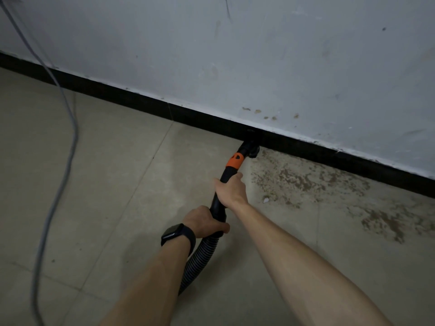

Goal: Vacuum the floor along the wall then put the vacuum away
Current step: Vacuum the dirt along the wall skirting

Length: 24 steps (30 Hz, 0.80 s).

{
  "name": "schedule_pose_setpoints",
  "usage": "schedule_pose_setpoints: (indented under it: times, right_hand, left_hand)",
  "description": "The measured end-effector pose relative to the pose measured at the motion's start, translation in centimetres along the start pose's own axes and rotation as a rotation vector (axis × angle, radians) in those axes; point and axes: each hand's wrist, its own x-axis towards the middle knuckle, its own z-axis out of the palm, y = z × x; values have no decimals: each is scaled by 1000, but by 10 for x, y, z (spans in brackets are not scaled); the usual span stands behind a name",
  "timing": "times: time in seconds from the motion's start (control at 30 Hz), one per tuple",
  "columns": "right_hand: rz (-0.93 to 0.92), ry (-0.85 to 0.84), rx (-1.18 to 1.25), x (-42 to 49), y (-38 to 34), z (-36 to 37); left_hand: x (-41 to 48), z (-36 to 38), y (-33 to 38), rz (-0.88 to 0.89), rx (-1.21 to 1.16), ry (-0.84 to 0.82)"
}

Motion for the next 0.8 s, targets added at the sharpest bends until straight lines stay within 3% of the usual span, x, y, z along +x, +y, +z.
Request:
schedule_pose_setpoints:
  times: [0.47, 0.8]
  right_hand:
    - [13, -17, -16, -36, 8, 25]
    - [31, 72, 52, -71, 33, 49]
  left_hand:
    - [-27, -6, -26, -110, -21, -174]
    - [-49, -5, -44, -177, 62, -288]
